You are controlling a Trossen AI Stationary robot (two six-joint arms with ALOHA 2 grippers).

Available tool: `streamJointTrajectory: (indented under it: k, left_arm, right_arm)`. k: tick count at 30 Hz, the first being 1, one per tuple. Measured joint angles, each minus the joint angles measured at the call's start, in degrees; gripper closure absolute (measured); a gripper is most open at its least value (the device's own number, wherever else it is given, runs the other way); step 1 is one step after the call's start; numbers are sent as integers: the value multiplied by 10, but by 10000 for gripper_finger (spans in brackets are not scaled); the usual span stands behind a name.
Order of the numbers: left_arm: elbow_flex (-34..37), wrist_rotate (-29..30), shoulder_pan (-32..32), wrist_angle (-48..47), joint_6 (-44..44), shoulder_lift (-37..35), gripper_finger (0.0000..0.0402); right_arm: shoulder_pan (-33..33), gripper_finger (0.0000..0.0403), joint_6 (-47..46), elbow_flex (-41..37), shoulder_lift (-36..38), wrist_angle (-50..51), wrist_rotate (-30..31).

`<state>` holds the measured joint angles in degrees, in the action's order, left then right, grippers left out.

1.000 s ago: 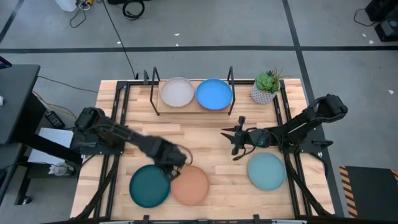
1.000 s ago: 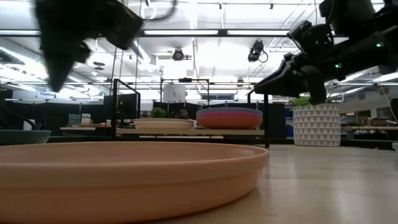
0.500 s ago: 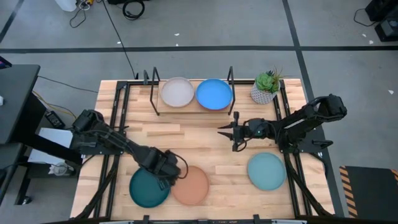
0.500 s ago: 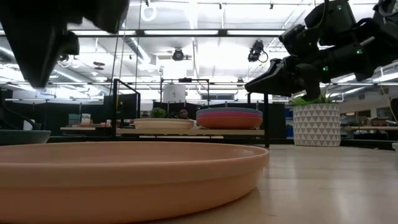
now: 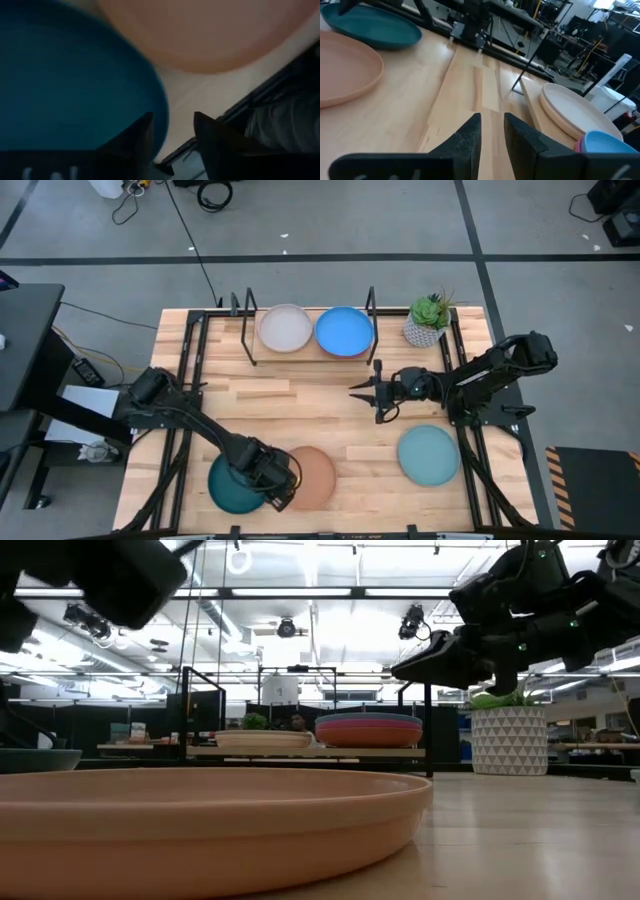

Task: Place and stack plates onto a shelf
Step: Stack the dark green plate on top of the blue plate on the shelf

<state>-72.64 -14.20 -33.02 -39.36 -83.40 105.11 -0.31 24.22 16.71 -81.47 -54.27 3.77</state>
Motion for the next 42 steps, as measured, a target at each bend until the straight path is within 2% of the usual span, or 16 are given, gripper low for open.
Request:
streamJointTrajectory:
  k: [6,11,16,23,32,37,42]
  left_arm:
    - [-1,-13,3,11,-20,20,203]
    - [-2,-34,0,12,-31,37,199]
    - [-2,-70,-1,10,-33,65,205]
    - [-2,-89,-1,-15,-45,75,246]
    - [-2,-111,4,-64,-25,73,379]
    - [-8,-136,19,-105,47,55,387]
    - [-68,-114,49,-252,180,29,387]
  right_arm:
    - [-18,313,0,0,0,-4,-4]
    - [-35,313,0,0,0,-11,-10]
    - [-50,313,-2,0,0,-20,-40]
    - [-53,313,-3,0,0,-23,-54]
    - [-53,313,-8,0,0,-25,-54]
    - [-53,313,-32,0,0,-16,-54]
    - [-45,313,-74,0,0,9,-55]
